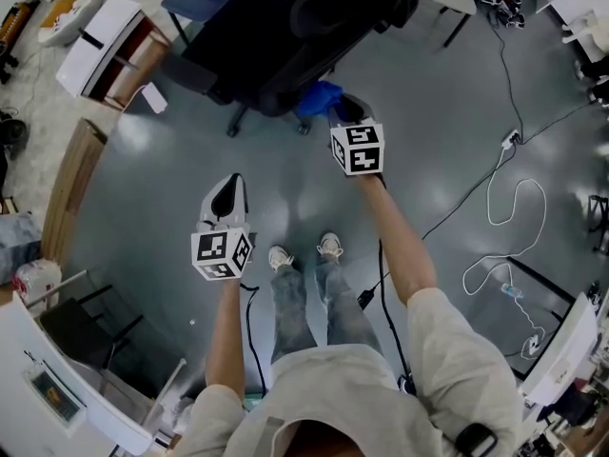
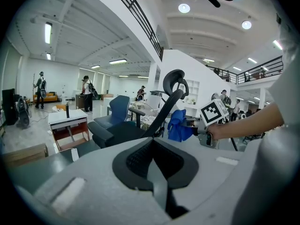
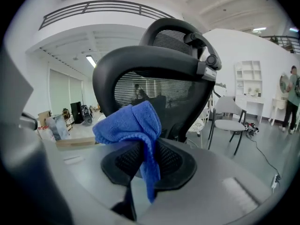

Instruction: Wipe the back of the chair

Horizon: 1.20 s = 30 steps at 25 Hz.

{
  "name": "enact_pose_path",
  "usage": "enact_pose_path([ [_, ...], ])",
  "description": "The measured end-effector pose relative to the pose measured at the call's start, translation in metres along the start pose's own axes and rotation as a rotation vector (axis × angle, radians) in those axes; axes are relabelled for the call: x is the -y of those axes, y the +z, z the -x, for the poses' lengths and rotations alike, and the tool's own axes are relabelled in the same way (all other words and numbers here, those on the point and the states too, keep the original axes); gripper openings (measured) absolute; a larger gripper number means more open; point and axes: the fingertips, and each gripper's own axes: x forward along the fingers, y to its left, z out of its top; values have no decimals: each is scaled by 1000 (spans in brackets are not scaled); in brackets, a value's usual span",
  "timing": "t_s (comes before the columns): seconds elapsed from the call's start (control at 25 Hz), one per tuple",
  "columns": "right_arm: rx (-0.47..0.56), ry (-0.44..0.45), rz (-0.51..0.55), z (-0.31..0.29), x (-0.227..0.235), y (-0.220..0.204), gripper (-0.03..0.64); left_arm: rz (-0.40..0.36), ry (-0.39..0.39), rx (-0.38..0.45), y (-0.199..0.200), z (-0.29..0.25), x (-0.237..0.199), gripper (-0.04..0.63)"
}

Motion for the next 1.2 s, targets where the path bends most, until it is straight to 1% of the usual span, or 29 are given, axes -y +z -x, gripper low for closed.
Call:
enact_pose_path([
  [0.16, 10, -19, -13, 18, 6, 4, 69, -3, -14, 10, 8, -3, 10, 5],
  [0.36, 34, -31, -29, 50, 2, 5, 69, -10, -31, 31, 20, -3, 22, 5],
  [0.56, 89, -36, -62, 91, -6, 21, 69, -24, -32, 64, 36, 3, 25, 5],
  [0.76, 122, -31, -21, 131, -21, 35, 67, -27, -31, 88, 49, 14, 30, 5],
  [0.92, 147, -33, -27, 161, -32, 47, 67, -27, -29, 100, 60, 27, 32, 5],
  [1.04, 146, -27, -22, 177, -39, 52, 67, -25, -19, 106, 68, 37, 31, 5],
  [1.2, 150, -37, -23, 192, -35, 63, 67, -26, -9, 124, 87, 46, 30, 5],
])
